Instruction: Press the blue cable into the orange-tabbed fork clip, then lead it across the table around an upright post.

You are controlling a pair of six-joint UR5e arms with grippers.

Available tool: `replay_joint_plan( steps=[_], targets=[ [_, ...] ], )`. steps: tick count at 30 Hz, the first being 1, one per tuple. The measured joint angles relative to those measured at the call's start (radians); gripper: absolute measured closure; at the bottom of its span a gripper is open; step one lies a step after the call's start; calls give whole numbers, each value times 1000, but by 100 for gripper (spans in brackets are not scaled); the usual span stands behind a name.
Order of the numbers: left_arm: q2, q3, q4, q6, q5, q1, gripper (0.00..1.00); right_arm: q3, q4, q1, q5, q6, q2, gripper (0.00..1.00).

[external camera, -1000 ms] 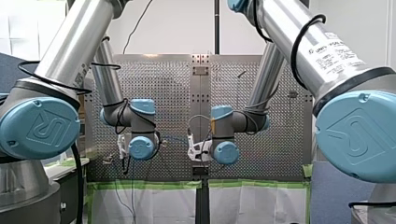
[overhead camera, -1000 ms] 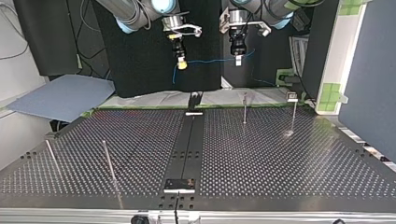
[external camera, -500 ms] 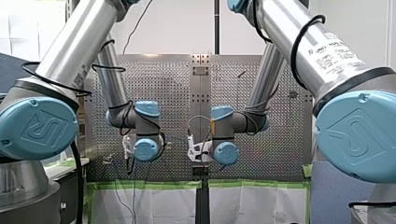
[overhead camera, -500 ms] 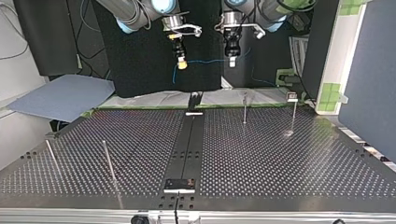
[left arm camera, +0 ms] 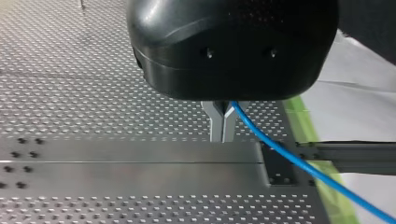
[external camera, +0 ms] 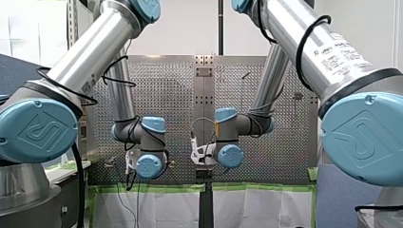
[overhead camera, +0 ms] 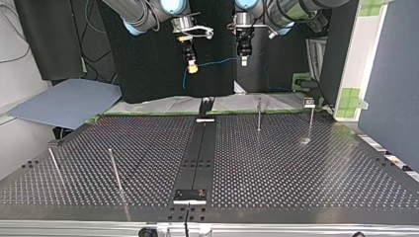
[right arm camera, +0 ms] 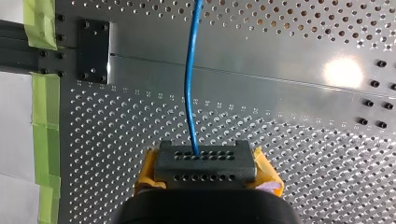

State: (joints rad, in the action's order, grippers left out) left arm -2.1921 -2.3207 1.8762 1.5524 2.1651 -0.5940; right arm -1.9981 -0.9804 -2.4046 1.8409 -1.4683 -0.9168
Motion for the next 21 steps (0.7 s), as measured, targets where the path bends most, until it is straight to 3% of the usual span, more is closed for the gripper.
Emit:
replay_joint_plan(
  steps=[5,9,16,21],
  targets=[
    [-50,-2,-2,2,0,2,100,3,3,3,3,-3,3,100],
    [-73,-5,-26,26,5,10,100,26,26,20,26,-26,26,100],
    [-34,-3,-44,79,13,16,100,80,80,26,75,-79,9,100],
    [12,-3,-3,126,14,26,100,126,102,35,52,-105,-22,100]
  ],
)
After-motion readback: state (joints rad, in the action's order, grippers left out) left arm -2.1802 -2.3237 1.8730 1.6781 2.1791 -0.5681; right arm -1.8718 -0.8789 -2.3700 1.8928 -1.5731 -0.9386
